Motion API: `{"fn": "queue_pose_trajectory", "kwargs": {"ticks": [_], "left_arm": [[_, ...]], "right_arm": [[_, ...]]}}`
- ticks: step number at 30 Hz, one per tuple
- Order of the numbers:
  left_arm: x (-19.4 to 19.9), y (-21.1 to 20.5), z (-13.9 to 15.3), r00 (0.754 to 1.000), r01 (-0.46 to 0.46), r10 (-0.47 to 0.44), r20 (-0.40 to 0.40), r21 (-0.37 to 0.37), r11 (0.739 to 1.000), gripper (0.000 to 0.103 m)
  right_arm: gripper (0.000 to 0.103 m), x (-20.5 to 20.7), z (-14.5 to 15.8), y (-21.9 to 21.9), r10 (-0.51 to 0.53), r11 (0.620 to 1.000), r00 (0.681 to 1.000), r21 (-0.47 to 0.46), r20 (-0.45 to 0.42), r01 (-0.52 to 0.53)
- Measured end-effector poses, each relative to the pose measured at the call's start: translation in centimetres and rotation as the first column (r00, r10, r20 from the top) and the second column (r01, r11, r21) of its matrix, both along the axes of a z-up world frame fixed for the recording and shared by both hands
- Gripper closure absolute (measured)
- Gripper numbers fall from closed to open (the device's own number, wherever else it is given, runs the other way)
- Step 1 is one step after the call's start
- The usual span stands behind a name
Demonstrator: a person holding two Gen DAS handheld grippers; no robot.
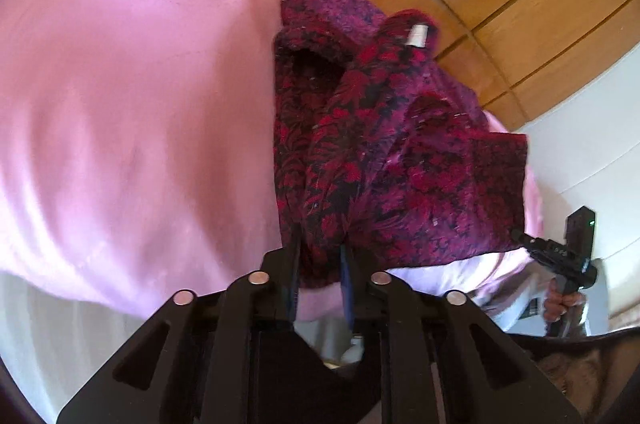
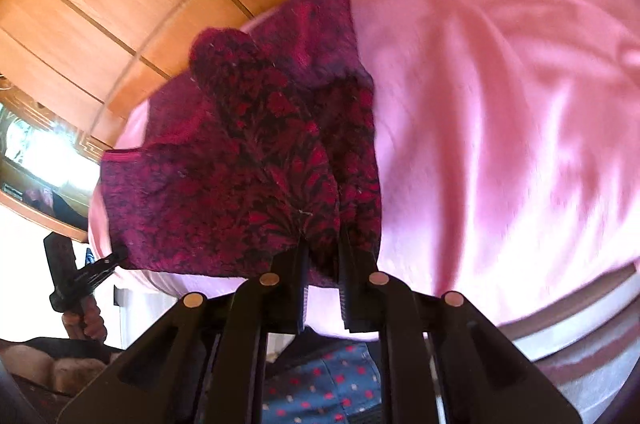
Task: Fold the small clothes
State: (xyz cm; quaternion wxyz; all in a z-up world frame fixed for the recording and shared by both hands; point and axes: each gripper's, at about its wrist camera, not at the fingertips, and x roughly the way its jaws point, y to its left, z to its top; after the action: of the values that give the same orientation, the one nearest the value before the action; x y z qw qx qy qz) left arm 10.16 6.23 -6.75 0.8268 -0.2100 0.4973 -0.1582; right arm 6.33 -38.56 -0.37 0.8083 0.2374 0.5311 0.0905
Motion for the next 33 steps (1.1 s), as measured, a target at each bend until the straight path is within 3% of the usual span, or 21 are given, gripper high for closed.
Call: {"fn": "queue_pose_trajectory", "kwargs": {"ticks": [1, 3, 4, 5, 9, 12, 15, 22, 33], "left_arm": [[0.2, 0.0, 0.5, 1.000, -0.015, 0.015, 0.018, 0.029, 0.999, 0.081], [0.8, 0.1, 2.0, 0.996, -0.042, 0.033, 0.089, 0.104, 0.994, 0.064], [0.8, 0.1, 2.6, 0.992, -0.054, 0.038, 0.118, 0.137, 0.989, 0.058], [0.9, 0.0, 3.5, 0.987, -0.067, 0.038, 0.159, 0.182, 0.981, 0.053], [3.2, -2.3, 5.7, 0.962, -0.044, -0.048, 0.270, 0.326, 0.944, 0.050], [5.1, -4.5, 6.0, 0.947, -0.009, -0.123, 0.298, 0.404, 0.915, 0.049], [6.4, -5.1, 5.6, 0.944, 0.021, -0.165, 0.287, 0.447, 0.894, 0.049], [7.1, -6.9, 5.7, 0.931, 0.034, -0.209, 0.300, 0.498, 0.867, 0.049], [7.4, -7.5, 5.7, 0.926, 0.021, -0.219, 0.308, 0.537, 0.844, 0.049]], "right_arm": [[0.085, 0.6, 0.2, 0.1, -0.004, 1.000, 1.000, -0.012, 0.000, 0.004], [0.067, 1.4, 0.9, 0.2, -0.016, 0.998, 1.000, -0.061, 0.024, 0.017], [0.053, 2.1, 1.9, 0.4, -0.019, 0.996, 0.998, -0.089, 0.063, 0.024], [0.053, 2.3, 2.4, 0.6, -0.010, 0.994, 0.996, -0.105, 0.092, 0.020], [0.047, 3.6, 4.6, 2.7, 0.043, 0.982, 0.978, -0.189, 0.205, -0.004], [0.042, 4.5, 5.0, 4.4, 0.109, 0.967, 0.961, -0.251, 0.254, -0.043], [0.039, 5.7, 4.2, 6.3, 0.133, 0.953, 0.959, -0.298, 0.250, -0.055], [0.034, 7.1, 2.9, 8.4, 0.156, 0.917, 0.955, -0.396, 0.251, -0.046], [0.037, 8.6, 3.0, 7.7, 0.104, 0.914, 0.954, -0.406, 0.281, 0.020]]}}
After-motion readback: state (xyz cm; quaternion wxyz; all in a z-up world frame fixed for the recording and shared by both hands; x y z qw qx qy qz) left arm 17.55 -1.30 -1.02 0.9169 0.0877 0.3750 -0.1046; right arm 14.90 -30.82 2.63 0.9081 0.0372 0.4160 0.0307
